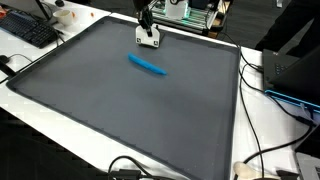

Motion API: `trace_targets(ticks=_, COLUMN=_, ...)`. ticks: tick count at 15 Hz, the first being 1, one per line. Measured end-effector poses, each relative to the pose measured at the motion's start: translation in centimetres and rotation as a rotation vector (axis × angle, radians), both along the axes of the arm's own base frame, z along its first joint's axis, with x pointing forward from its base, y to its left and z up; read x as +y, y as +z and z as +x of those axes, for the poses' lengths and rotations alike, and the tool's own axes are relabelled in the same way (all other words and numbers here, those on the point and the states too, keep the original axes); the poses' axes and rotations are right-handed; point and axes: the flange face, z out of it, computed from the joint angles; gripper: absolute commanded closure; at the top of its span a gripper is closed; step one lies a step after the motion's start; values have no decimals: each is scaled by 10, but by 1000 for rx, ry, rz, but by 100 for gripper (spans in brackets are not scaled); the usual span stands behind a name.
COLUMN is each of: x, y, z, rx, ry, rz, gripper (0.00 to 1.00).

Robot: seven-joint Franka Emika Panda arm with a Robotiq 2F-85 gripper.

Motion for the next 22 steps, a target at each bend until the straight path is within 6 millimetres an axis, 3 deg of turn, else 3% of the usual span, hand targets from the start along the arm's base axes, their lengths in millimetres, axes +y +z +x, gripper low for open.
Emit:
trace_targets(ticks=6, x=-1, y=8, z=4, rx=-24, ry=-77, rz=43, gripper=98)
trace_targets(ticks=12, x=6, y=53, z=33, rx=-124, ry=-9, rz=25, gripper=98)
trace_targets(ticks=16, x=30, y=83, z=61, rx=-111, ry=177, rz=-24, gripper=98)
trace_targets(ticks=22, x=90, y=111, z=104, rx=-81, ry=493, rz=-80, gripper=98)
